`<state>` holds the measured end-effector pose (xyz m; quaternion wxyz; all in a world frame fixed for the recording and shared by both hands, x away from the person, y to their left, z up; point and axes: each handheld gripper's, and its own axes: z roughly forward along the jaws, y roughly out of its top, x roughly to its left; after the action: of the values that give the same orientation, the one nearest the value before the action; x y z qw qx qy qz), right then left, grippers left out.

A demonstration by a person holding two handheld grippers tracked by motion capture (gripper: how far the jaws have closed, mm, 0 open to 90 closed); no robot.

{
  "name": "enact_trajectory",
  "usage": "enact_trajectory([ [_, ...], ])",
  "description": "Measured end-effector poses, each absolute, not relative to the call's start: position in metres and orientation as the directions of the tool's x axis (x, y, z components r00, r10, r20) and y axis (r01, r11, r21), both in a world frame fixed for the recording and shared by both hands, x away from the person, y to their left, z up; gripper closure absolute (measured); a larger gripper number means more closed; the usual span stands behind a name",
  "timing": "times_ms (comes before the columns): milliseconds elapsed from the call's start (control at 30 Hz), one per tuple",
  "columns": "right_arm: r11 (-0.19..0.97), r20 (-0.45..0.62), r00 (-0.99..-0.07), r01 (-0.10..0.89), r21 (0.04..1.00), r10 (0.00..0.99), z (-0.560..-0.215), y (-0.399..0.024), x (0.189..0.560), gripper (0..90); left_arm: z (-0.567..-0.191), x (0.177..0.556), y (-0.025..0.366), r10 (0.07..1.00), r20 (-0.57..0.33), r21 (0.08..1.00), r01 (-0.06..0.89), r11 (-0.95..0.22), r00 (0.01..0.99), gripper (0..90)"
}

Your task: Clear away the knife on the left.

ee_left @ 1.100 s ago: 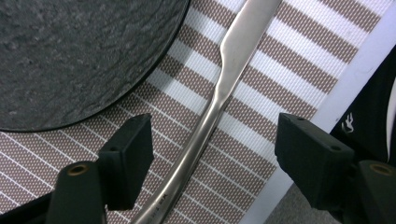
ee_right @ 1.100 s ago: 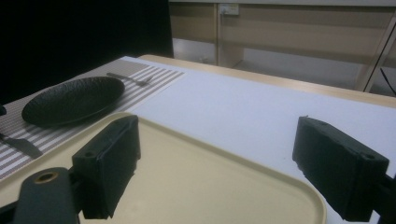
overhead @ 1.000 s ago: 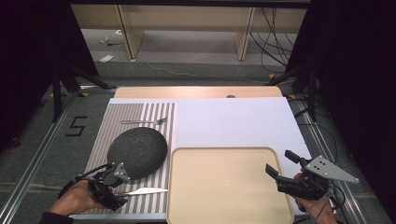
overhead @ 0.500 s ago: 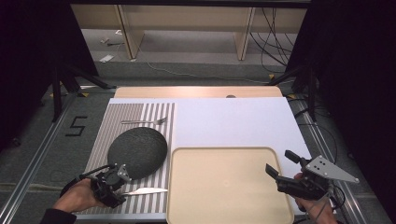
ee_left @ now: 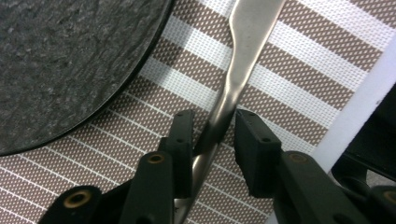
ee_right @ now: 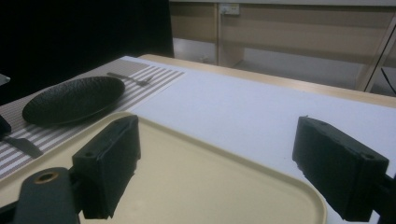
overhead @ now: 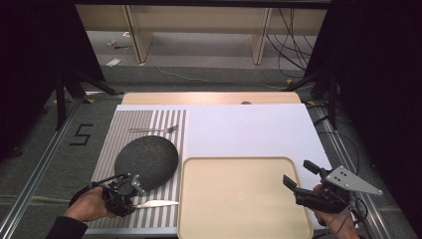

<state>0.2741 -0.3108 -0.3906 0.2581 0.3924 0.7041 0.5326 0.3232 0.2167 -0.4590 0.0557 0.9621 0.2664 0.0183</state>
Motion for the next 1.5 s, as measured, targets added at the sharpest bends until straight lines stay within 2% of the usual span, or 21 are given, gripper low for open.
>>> enact_trajectory([
  [500,0.126,0.054,-0.559,0.279,0.952,0.827,-0.391,-0.311,0.274,16.2,-0.458,0.327,0.206,0.47,0.014,0.037,0.469,-0.882,0.883,71.8],
  [900,0.127,0.053,-0.559,0.279,0.952,0.827,-0.391,-0.311,0.274,16.2,-0.459,0.322,0.2,0.425,0.039,0.014,0.425,-0.905,0.904,76.3],
  [1100,0.127,0.054,-0.559,0.279,0.952,0.827,-0.391,-0.311,0.274,16.3,-0.458,0.321,0.197,0.373,0.051,-0.004,0.374,-0.927,0.926,78.7],
  [1500,0.113,0.068,-0.558,0.283,0.953,0.827,-0.391,-0.312,0.275,16.3,-0.458,0.324,0.196,0.356,0.016,-0.02,0.356,-0.934,0.934,80.0],
])
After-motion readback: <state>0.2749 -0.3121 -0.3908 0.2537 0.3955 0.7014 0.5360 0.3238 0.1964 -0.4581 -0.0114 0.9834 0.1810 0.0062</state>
